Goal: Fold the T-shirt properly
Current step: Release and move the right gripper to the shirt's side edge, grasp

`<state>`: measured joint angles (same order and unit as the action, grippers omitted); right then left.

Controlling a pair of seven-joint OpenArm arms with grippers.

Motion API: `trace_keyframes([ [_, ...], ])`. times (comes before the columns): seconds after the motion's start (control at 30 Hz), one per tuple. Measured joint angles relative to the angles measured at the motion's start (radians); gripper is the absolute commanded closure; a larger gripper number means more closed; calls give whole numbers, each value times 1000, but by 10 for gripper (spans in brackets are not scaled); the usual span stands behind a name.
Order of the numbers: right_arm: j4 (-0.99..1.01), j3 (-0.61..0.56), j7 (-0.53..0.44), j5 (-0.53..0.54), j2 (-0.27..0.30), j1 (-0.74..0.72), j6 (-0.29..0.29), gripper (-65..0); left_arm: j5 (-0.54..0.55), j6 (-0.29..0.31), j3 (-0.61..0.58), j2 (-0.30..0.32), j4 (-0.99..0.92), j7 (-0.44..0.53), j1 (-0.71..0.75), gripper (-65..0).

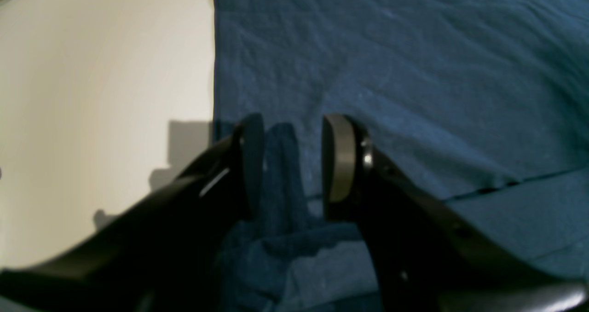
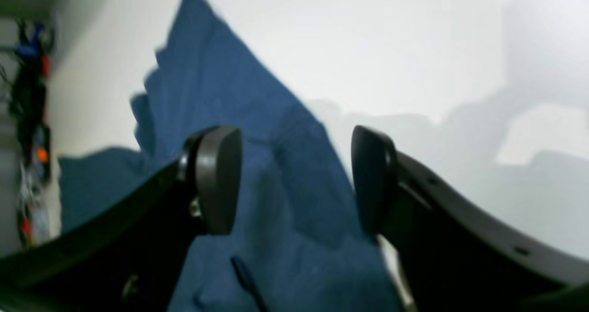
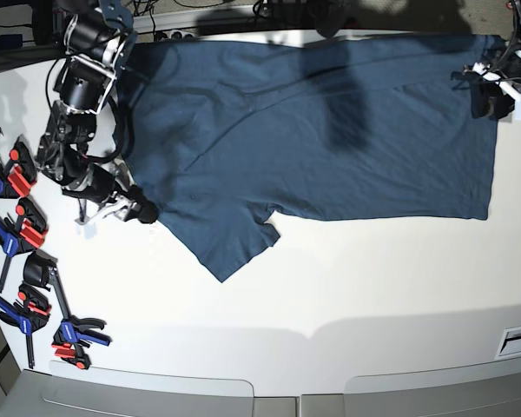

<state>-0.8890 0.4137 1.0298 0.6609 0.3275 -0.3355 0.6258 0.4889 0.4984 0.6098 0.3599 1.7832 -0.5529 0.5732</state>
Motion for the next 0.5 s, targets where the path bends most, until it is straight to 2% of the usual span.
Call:
trace_keyframes([
  [0.2, -8, -158, -95, -138, 3, -17, -24, -351, 0, 0, 0, 0, 0, 0, 0, -193],
  [0.37, -10, -211, -117, -137, 5, -17, -28, -350, 0, 0, 0, 0, 0, 0, 0, -193],
  [0.43, -10, -216, -117, -137, 5, -17, -28, -319, 0, 0, 0, 0, 0, 0, 0, -193],
  [0.5, -10, -216, -113, -138, 5, -17, -32, -244, 0, 0, 0, 0, 0, 0, 0, -193],
])
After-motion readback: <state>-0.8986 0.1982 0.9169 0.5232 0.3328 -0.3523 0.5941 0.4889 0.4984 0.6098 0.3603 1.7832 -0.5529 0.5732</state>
